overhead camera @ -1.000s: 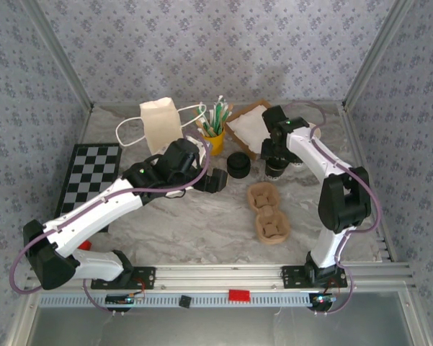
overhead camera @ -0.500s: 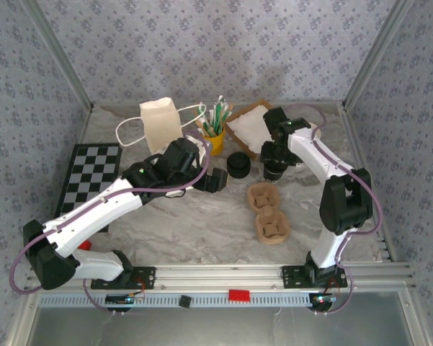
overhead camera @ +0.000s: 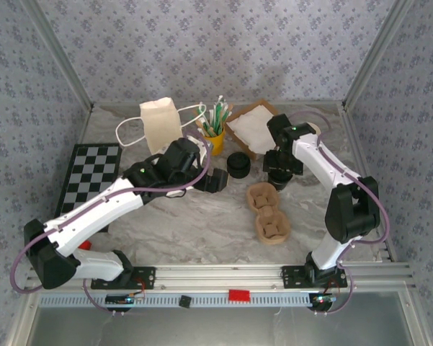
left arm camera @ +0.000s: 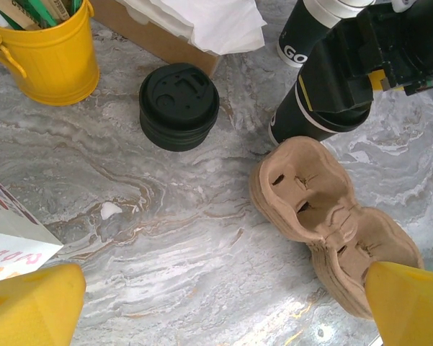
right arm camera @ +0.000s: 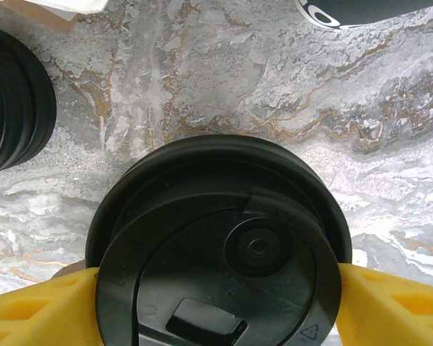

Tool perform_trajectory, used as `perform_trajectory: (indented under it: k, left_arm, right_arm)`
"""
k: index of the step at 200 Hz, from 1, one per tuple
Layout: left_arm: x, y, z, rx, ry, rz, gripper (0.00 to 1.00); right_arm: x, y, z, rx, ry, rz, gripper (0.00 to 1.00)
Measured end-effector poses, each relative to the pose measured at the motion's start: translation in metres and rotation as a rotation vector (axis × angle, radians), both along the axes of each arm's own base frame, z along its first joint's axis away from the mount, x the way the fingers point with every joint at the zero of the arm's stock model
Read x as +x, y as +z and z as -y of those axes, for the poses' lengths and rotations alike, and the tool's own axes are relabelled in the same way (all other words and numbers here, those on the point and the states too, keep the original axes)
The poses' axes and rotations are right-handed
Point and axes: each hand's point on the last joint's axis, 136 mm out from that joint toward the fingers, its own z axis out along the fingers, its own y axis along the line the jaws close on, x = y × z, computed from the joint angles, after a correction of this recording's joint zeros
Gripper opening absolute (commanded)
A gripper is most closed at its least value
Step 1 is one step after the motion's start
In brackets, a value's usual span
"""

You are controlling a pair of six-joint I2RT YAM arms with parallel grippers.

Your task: Pack the takeout coffee

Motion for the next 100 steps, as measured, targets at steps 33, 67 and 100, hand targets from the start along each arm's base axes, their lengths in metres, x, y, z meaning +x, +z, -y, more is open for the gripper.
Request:
perform_trajectory:
  k: [33,67,100]
  left_arm:
    - [0.001,-0.002,0.001,0.005,0.000,-0.004,0.99]
    - [0.002,0.002,0.002,-0.002,0.000,0.003,0.99]
    - [0.002,0.002,0.002,-0.003,0.001,0.004,0.99]
  right_arm:
    - [-0.003,0.007,0.002,0.007,-0.003,0.008,0.86]
    - [0.000,0.016,0.006,0.014,-0.026,0.028,0.86]
    - [0.005,0.021,0.010,0.025,-0.081,0.046,0.80]
